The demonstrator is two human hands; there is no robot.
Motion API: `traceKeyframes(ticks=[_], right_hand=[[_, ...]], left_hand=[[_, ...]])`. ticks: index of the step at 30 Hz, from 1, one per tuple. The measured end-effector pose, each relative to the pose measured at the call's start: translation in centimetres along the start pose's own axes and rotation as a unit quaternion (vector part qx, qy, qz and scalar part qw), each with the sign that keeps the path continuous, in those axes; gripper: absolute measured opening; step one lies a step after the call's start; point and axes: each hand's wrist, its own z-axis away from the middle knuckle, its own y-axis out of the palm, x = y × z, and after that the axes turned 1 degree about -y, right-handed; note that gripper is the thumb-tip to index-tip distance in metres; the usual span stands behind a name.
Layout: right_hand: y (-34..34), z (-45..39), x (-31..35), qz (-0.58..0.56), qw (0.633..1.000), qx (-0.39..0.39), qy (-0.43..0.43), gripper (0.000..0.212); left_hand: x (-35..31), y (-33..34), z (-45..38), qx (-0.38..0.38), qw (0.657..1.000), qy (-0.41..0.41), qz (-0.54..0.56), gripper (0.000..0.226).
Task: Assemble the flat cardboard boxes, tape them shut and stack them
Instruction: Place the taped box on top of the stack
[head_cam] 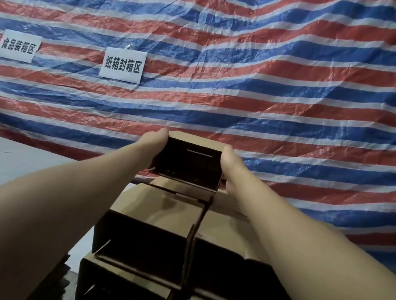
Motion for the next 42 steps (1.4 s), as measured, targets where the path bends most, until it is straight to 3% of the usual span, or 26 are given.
traceKeyframes(ticks=[8,15,20,26,30,34,37,42], right_hand=[[1.0,-6.3,-1.9,0.023,1.000,-0.011,0.013,0.065],[0.9,-6.4,-4.4,0.027,0.998,0.026,0.040,0.067],[-0.6,-2.9,-1.6,0.045,0.998,-0.009,0.044,0.075],[-3.2,5.2,2.8,0.084,0.994,-0.065,0.003,0.069],[-4.8,13.3,4.1,0.058,0.995,-0.079,-0.026,0.063],[-6.4,22.0,4.4,0.031,0.994,-0.094,-0.053,0.053],[-6.4,28.2,3.8,0.027,0.990,-0.110,-0.087,0.043],[-4.9,36.9,-0.4,-0.001,0.993,-0.076,-0.094,0.034]], left_hand=[[2.9,1.8,-5.3,0.010,0.999,-0.026,-0.045,0.045],[4.8,1.5,-5.5,0.083,0.990,-0.049,-0.099,0.070],[2.3,0.6,-3.0,0.015,0.993,-0.007,-0.115,0.070],[-1.7,-1.2,5.2,-0.068,0.976,0.124,-0.164,0.057],[-2.8,-2.9,14.2,-0.071,0.970,0.198,-0.121,0.043],[-1.7,-5.2,24.0,0.008,0.975,0.205,-0.088,0.050],[-0.6,-6.6,29.6,0.007,0.966,0.228,-0.121,0.045],[3.2,-7.5,37.1,0.048,0.977,0.186,-0.096,0.035]])
